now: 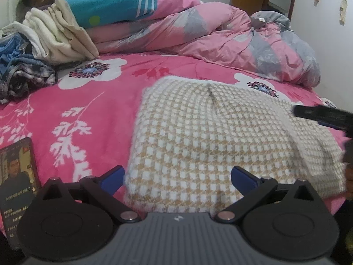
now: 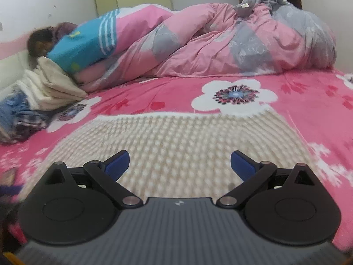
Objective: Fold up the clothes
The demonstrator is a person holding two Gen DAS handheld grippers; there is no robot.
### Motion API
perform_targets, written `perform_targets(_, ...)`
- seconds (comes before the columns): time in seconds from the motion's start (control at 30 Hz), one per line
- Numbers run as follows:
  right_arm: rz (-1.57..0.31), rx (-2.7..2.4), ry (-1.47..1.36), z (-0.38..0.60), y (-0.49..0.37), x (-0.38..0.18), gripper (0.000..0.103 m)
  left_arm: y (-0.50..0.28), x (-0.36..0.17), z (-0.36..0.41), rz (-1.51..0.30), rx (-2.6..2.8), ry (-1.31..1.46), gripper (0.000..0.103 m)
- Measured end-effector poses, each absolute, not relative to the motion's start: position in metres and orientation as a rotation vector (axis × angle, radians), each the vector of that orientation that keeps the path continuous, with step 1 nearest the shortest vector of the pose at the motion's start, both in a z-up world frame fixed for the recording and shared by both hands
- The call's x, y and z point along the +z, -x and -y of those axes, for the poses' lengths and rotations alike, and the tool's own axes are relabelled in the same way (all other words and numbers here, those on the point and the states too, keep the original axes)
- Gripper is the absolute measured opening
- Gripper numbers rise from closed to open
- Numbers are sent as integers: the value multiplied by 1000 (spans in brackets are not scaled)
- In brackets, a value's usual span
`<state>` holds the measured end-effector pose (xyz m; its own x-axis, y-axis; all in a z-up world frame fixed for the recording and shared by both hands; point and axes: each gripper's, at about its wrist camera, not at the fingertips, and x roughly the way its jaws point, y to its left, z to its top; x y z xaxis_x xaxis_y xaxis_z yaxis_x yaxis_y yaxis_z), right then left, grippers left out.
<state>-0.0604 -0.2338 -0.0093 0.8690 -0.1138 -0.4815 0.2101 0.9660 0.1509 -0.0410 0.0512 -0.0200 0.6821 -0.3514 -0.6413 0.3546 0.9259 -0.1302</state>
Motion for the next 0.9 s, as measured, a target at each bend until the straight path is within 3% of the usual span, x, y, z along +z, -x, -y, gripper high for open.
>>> perform_targets(0.2,-518,-221,-148,222,23,-58,102,38,-20,-52,-752,-386,6,103)
perform_targets(0.43,-519,-250,-220,233,30,-39,102,24,-17,-49,-807,-352,47,103)
perform_targets(0.9,-519,-395,-104,239,37,-60,102,10,-26,-33,-902,-289,-19,103)
